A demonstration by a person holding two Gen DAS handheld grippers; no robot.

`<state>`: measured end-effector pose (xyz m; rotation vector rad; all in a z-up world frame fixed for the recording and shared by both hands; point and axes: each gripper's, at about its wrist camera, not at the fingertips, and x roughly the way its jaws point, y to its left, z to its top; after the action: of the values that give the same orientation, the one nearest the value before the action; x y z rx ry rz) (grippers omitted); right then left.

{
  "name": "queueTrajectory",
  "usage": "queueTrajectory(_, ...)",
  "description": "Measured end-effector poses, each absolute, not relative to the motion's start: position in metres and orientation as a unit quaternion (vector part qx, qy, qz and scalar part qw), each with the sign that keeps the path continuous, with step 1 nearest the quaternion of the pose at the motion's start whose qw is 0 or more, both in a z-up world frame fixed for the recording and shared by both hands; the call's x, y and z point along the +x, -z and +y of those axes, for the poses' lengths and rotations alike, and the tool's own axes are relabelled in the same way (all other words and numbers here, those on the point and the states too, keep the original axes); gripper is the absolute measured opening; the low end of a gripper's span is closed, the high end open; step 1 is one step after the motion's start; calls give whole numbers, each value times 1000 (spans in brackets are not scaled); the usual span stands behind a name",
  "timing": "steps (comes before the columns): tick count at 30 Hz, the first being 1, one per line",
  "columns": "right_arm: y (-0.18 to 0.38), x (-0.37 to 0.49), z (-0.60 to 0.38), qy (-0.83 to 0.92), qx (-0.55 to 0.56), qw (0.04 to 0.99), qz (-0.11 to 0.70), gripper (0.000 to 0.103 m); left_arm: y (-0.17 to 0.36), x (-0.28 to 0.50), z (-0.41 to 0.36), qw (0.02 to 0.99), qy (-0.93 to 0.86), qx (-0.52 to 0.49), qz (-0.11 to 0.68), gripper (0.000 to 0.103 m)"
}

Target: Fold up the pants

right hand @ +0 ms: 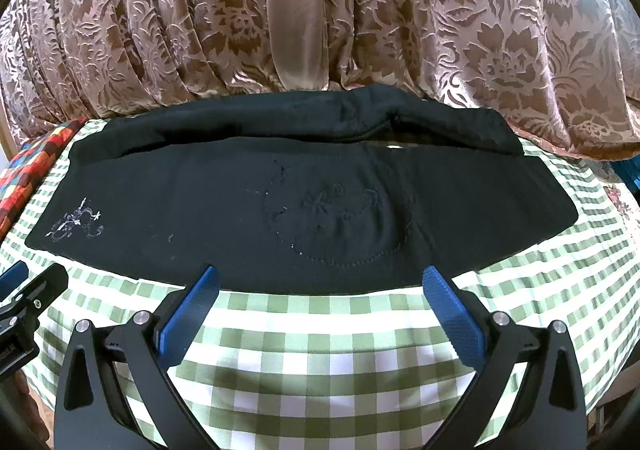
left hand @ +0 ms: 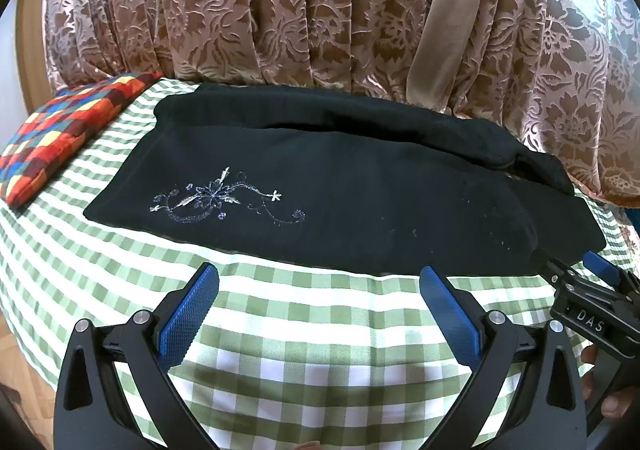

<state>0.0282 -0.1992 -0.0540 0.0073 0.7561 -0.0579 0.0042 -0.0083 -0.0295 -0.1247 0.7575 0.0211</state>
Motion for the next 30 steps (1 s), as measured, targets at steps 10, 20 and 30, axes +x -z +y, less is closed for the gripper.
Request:
queueTrajectory(10, 58, 34, -215, -11, 48, 920, 388, 101, 39, 13, 1, 914, 30, -93, 393, 99)
queueTrajectory(20, 70, 42, -311, -94, 255, 867, 417, 101, 58, 26, 83, 878, 23, -237, 414, 99)
queueTrajectory(30, 88, 31, -474, 49, 442, 823, 354, 101, 77, 67, 168, 840, -48, -360, 403, 92)
